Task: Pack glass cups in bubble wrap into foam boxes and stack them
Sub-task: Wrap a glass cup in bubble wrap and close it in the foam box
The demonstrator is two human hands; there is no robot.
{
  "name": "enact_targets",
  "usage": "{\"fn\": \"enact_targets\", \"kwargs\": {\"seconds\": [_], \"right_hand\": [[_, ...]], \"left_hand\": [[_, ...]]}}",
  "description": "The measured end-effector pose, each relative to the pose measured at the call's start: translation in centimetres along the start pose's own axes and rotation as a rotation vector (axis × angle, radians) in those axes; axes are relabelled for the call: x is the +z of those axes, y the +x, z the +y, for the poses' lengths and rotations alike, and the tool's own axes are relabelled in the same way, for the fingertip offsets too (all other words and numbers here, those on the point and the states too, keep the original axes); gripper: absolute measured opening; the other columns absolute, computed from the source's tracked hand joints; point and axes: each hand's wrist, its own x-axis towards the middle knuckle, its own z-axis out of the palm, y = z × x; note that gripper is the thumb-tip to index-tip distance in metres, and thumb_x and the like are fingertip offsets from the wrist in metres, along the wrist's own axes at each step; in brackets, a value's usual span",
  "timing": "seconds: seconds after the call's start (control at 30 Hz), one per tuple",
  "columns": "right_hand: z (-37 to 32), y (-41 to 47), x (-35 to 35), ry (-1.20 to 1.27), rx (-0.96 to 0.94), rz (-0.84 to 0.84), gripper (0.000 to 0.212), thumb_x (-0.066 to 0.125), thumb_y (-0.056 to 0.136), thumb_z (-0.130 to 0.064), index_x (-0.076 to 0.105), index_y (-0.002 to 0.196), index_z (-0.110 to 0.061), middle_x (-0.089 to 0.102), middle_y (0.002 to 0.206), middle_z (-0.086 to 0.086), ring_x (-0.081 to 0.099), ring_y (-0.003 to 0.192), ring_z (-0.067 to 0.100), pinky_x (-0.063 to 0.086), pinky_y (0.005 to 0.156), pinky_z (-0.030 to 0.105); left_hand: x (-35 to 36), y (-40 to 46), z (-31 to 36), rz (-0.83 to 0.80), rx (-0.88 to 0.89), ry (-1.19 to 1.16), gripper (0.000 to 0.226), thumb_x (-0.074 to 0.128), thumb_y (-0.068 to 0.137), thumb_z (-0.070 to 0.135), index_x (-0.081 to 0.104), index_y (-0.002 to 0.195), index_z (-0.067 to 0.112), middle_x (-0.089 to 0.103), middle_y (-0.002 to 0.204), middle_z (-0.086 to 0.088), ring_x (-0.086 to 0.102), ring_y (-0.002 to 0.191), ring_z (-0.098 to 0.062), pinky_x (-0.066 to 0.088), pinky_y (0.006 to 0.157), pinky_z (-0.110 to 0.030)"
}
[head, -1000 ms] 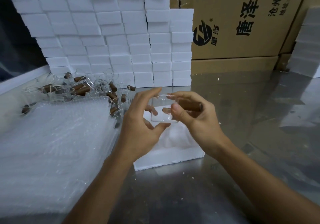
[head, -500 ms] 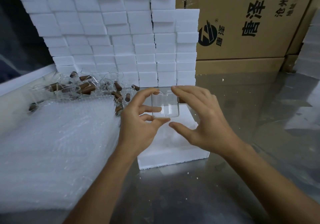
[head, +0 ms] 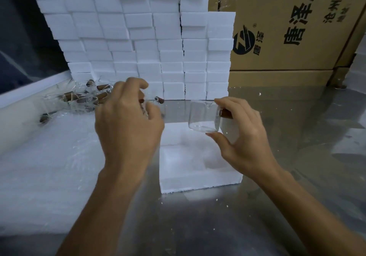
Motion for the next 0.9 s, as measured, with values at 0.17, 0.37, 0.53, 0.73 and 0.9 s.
{"fn": "enact_targets", "kwargs": {"seconds": [0.17,0.37,0.53,0.73,0.9], "right_hand": [[-0.3,-0.2,0.2,0.079,-0.027,-0.006,0.065,0.085,0.077,-0.017,0.051,0.133,-0.015,0.057,0.128,-0.002,0.060,0.111,0.019,0.048,0.094,0.049],[-0.3,-0.3,0.4,0.112,-0.037,-0.006,0.063,0.084,0.079,-0.019,0.051,0.132,-0.017,0.054,0.128,-0.009,0.060,0.109,0.014,0.048,0.093,0.048],[-0.1,-0.3,0.5,0.159,-0.010,0.000,0.061,0.086,0.076,-0.019,0.055,0.128,-0.011,0.053,0.122,-0.009,0.058,0.105,0.010,0.051,0.089,0.046],[-0.4,-0.4,0.7,0.365,0.176,0.099,0.055,0.084,0.072,-0.020,0.046,0.111,-0.029,0.059,0.106,-0.009,0.062,0.091,0.018,0.056,0.082,0.032],[-0.2,-0.1,0.7,0.531,0.327,0.183,0.051,0.083,0.071,-0.018,0.038,0.092,-0.032,0.063,0.085,-0.006,0.063,0.071,0.018,0.050,0.066,0.019]], "left_hand": [[-0.8,1.1,-2.8,-0.237,-0.336,0.316,0.024,0.062,0.092,0.021,0.066,0.115,0.013,0.067,0.115,-0.013,0.060,0.103,-0.040,0.043,0.080,-0.043],[0.0,0.9,-5.0,-0.446,-0.572,0.434,0.024,0.069,0.091,0.026,0.066,0.107,0.008,0.063,0.115,-0.020,0.058,0.104,-0.045,0.036,0.072,-0.038],[0.1,0.9,-4.8,-0.281,-0.516,0.381,0.007,0.070,0.087,0.012,0.073,0.089,0.018,0.067,0.093,-0.015,0.058,0.078,-0.039,0.035,0.068,-0.036],[0.2,1.0,-2.5,-0.033,0.124,-0.025,0.010,0.062,0.087,-0.005,0.067,0.087,0.004,0.062,0.089,-0.011,0.058,0.072,-0.026,0.043,0.064,-0.033],[1.8,-0.7,-1.0,-0.179,0.214,-0.164,0.013,0.062,0.080,-0.009,0.063,0.081,0.004,0.061,0.085,-0.006,0.059,0.071,-0.023,0.051,0.061,-0.036]]}}
